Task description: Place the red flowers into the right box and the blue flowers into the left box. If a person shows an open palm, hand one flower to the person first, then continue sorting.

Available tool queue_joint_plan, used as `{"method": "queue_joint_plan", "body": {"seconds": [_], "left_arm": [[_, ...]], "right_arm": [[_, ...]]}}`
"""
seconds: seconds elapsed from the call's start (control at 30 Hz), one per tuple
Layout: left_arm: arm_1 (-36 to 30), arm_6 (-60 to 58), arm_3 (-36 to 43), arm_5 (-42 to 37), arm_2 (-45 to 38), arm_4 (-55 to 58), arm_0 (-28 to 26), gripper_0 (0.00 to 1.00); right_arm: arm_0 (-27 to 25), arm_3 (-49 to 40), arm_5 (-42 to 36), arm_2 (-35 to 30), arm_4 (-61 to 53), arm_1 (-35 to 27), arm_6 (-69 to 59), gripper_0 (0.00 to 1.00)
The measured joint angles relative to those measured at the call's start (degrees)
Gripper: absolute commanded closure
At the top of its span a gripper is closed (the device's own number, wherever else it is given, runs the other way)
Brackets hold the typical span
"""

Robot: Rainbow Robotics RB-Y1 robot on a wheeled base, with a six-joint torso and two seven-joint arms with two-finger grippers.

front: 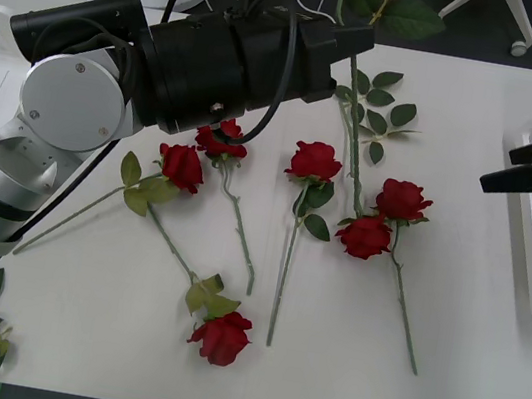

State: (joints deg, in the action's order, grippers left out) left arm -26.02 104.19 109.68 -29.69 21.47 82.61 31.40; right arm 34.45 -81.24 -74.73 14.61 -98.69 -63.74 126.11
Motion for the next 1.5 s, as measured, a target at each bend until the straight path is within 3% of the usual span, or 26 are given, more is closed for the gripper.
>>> {"method": "queue_joint_plan", "body": {"seconds": [0.4, 0.63, 1.03, 1.47, 1.5], "left_arm": [[0.0, -0.01, 0.0, 0.01, 0.0, 0.0, 0.13, 1.0], [0.01, -0.01, 0.0, 0.01, 0.0, 0.0, 0.15, 1.0], [0.01, -0.02, 0.0, 0.01, 0.0, 0.0, 0.16, 1.0], [0.01, -0.02, 0.0, 0.01, 0.0, 0.0, 0.16, 1.0], [0.01, -0.02, 0.0, 0.01, 0.0, 0.0, 0.16, 1.0]], "right_arm": [[-2.36, -5.68, -2.87, 0.02, -16.03, 0.05, 0.0, 0.0], [-3.05, -10.77, -2.88, 0.02, -16.14, 2.23, 0.0, 0.0], [-3.58, -13.73, -1.18, 0.18, -11.89, 11.71, 0.0, 0.0], [-3.58, -14.61, 6.06, 6.61, -11.16, 14.78, 0.0, 0.0], [-3.58, -14.69, 6.6, 6.78, -11.16, 15.11, 0.0, 0.04]]}}
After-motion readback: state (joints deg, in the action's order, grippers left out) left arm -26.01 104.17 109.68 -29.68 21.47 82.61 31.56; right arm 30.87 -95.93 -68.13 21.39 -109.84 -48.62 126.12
